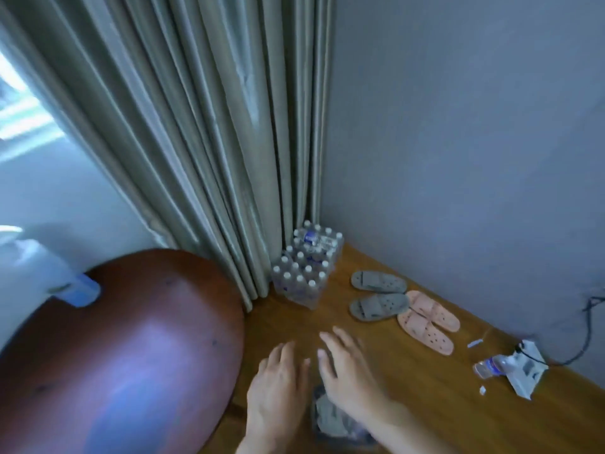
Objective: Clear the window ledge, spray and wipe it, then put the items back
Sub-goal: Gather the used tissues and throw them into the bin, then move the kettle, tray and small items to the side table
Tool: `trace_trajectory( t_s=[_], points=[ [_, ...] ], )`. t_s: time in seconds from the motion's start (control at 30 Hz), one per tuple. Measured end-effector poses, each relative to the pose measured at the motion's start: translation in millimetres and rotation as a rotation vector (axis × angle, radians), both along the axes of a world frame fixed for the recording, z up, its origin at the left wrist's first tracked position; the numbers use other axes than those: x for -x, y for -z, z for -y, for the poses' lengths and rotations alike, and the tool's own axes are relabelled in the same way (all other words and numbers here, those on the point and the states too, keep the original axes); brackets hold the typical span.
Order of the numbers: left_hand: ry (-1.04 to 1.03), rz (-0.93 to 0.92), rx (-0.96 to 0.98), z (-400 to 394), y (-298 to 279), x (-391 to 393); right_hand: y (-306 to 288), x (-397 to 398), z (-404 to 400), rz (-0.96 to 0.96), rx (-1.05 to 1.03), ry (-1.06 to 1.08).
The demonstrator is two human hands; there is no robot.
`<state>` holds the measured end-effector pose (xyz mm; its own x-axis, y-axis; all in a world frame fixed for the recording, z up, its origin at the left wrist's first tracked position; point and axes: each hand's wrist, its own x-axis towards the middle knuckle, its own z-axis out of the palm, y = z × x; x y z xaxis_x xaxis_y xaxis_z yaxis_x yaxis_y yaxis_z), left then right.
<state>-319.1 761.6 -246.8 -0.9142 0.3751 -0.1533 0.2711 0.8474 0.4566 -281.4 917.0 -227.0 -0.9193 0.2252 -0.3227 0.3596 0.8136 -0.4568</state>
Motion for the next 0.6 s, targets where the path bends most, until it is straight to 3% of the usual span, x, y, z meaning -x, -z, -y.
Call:
trace_trajectory(
  t_s=[0.3, 0.6],
  points=[
    [-0.234, -0.210, -0.020, 90, -204, 9, -203, 33, 79, -0.200, -0.083, -0.138],
    [-0.573, -0.359, -0.041, 169, -311, -21, -301, 51, 163, -0.351, -0.052, -0.422]
  ],
)
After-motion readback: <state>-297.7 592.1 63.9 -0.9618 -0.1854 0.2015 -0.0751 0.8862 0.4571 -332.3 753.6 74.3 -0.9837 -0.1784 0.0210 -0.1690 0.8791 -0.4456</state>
